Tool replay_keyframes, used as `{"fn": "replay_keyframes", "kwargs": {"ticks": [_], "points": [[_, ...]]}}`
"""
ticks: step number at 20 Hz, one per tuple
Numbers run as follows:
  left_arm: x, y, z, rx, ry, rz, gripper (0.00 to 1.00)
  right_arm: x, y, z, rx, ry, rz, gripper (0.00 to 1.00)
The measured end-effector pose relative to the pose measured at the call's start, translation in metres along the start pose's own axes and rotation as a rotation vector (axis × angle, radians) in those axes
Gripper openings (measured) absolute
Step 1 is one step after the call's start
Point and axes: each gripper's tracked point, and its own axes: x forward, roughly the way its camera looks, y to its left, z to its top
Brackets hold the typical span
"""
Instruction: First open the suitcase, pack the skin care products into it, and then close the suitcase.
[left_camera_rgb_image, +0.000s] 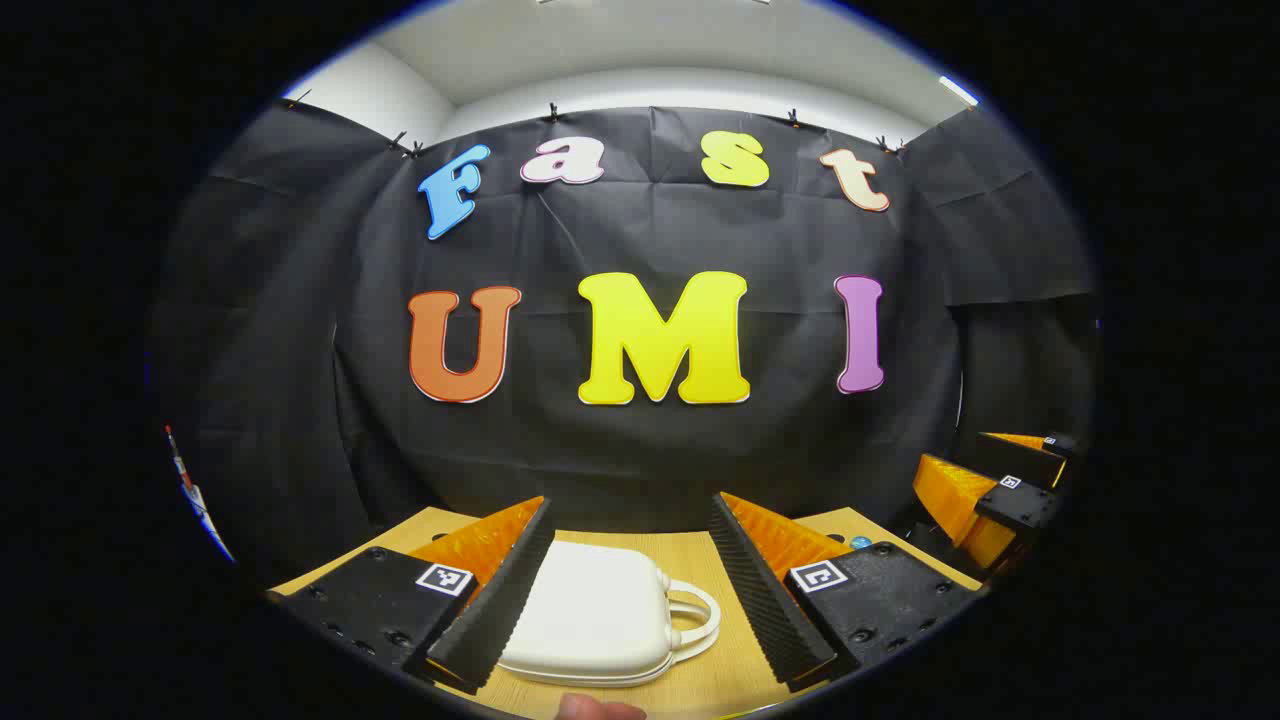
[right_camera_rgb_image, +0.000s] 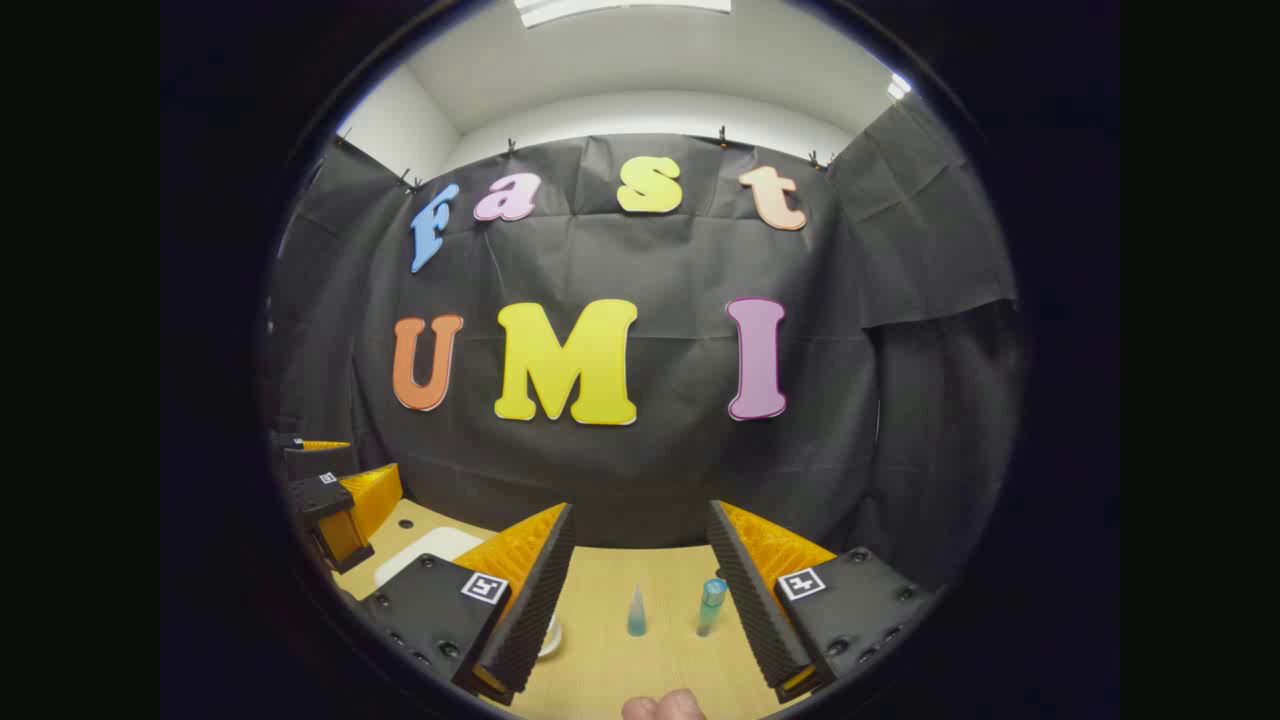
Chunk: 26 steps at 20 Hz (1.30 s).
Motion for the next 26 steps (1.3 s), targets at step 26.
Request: {"fn": "replay_keyframes", "kwargs": {"ticks": [26], "points": [[0.056,-0.053,-0.095,0.168,0.183,-0.127,1.0,0.02,-0.075,-0.05,-0.091,0.104,-0.074,0.79]]}}
